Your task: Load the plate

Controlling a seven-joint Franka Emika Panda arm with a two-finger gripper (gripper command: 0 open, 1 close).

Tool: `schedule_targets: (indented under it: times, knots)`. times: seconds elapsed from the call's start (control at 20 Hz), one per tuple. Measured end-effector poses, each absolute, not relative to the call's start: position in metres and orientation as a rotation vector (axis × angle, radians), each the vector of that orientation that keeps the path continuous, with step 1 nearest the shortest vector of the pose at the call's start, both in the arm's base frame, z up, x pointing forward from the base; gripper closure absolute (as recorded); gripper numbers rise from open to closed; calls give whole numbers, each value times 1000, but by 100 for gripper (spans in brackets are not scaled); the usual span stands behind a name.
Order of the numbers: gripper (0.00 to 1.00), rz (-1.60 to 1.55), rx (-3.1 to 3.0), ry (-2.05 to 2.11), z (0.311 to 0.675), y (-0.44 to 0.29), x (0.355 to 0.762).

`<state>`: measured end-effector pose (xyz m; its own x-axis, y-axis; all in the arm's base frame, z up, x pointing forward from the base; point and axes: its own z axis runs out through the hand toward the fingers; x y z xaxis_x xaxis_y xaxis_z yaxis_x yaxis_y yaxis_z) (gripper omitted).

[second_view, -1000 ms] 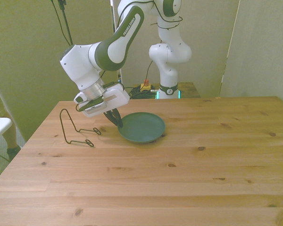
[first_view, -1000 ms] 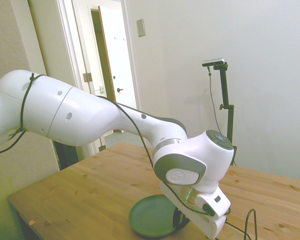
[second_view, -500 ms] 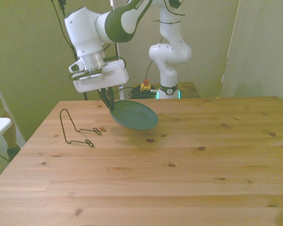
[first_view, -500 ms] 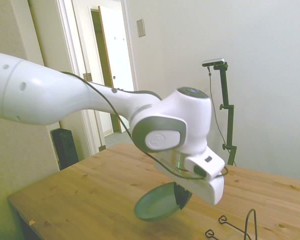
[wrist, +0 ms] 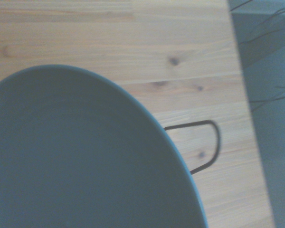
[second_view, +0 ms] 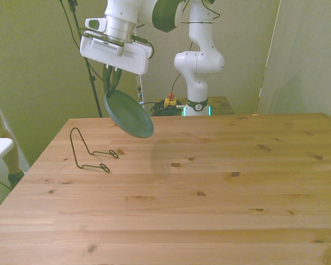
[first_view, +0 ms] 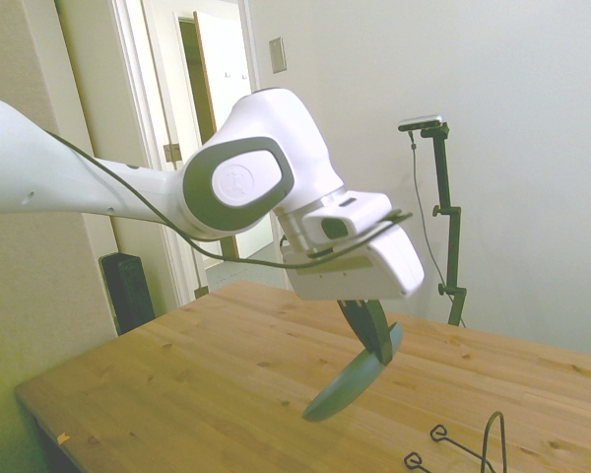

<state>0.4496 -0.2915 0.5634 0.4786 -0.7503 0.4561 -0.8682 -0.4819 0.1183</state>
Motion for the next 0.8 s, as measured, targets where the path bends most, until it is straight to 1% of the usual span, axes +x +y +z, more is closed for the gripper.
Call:
schedule_targets:
  times: [0.15, 0.45, 0.8]
  knots:
    - [100, 554, 2263, -1329, 563, -289, 453]
    - [100, 612, 2083, -1329, 550, -303, 458]
    - [100, 656, 1976, -1311, 558, -324, 469]
